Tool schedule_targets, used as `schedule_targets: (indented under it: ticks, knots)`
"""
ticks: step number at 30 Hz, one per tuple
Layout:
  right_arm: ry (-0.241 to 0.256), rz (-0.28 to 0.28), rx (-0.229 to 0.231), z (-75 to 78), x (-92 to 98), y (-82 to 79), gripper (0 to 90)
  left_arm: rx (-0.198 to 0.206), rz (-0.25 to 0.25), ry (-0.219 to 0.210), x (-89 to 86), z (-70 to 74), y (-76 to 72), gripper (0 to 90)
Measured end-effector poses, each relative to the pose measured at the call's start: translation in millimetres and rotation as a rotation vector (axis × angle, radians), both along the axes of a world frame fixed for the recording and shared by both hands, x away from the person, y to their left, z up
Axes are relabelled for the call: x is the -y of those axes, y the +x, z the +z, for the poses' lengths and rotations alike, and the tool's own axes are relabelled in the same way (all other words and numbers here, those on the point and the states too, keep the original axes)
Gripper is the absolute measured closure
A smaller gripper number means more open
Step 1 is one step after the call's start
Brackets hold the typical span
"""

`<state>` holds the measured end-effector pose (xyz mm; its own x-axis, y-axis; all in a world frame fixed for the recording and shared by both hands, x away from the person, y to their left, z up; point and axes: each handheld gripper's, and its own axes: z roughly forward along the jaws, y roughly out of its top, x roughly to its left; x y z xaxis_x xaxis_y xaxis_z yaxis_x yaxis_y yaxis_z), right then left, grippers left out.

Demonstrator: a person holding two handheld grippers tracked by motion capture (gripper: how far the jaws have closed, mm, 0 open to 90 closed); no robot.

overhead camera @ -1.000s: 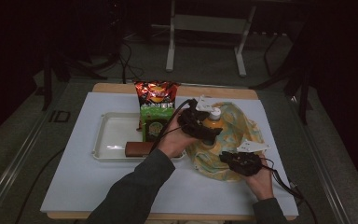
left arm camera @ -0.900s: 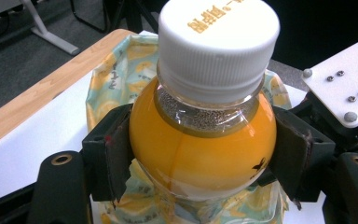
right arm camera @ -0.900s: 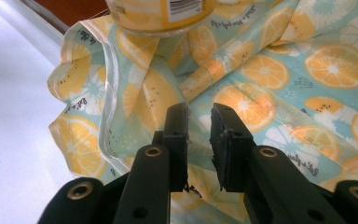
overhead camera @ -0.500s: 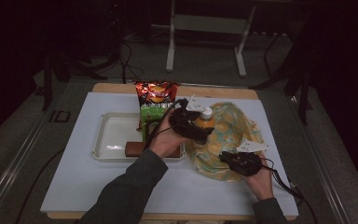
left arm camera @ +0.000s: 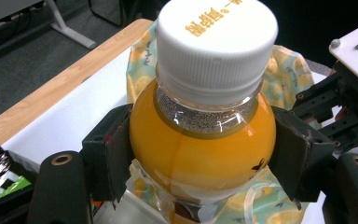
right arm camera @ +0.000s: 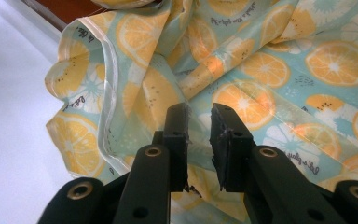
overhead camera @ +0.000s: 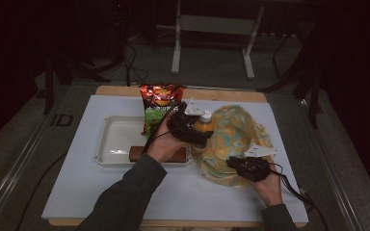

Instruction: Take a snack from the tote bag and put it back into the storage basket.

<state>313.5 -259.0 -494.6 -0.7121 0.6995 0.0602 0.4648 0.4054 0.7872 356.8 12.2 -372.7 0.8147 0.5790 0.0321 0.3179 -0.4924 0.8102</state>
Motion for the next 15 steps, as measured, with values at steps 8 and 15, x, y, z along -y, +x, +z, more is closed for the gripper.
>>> schedule_targets:
  ticks: [8,15]
  knots:
    - [-0.001,0.000,-0.002,-0.2,-0.1,0.0,76.5,0.010,0.007,0.002,-9.7,1.6,-2.4,29.1]
    - [-0.004,0.001,-0.002,-0.6,-0.5,0.0,76.4,0.016,0.016,-0.009,-19.1,1.9,-5.0,29.3]
